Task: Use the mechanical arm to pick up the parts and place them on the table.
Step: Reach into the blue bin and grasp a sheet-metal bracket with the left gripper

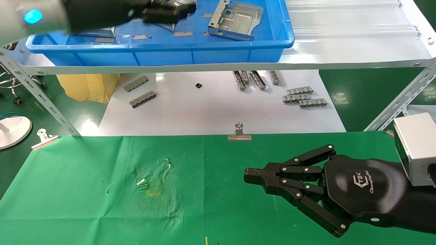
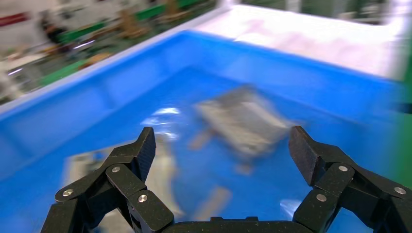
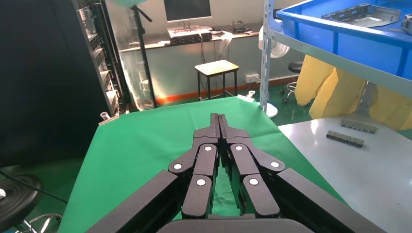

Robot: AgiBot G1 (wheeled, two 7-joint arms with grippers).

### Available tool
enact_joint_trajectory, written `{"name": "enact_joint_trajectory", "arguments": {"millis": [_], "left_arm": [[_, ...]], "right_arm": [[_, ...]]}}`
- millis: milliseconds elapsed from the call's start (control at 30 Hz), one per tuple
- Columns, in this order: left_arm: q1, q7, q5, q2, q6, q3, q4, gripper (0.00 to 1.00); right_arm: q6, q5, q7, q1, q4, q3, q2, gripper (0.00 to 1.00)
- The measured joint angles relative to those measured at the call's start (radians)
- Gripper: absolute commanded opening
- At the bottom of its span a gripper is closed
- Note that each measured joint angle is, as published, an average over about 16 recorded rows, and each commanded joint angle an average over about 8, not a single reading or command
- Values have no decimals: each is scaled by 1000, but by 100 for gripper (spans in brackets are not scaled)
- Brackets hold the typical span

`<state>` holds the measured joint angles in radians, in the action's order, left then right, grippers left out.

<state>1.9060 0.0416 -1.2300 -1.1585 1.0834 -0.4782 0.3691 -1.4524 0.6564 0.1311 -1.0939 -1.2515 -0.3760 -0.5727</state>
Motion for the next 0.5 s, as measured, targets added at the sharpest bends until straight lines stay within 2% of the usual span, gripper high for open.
{"name": "enact_joint_trajectory", "arguments": {"millis": [67,100,300,333,367,500], "left_arm": [[40,-16,-27,-44,-66,-10,-81,96],[58,-22,-39,-64,-96,-15,-117,87],[126,-39,-81,-145,-231,-35,-269,12],[132,-38,-85,-152,-247,-38,-285,3],[138,-37,-90,-159,-260,-40,-299,0],[151,-24,-104,-174,-303,-50,-338,0]], "right_arm": [[0,0,0,0,0,0,0,0],[0,0,0,0,0,0,0,3],[0,0,0,0,0,0,0,75],[0,0,0,0,0,0,0,88],[0,0,0,0,0,0,0,98],[0,0,0,0,0,0,0,100]]}}
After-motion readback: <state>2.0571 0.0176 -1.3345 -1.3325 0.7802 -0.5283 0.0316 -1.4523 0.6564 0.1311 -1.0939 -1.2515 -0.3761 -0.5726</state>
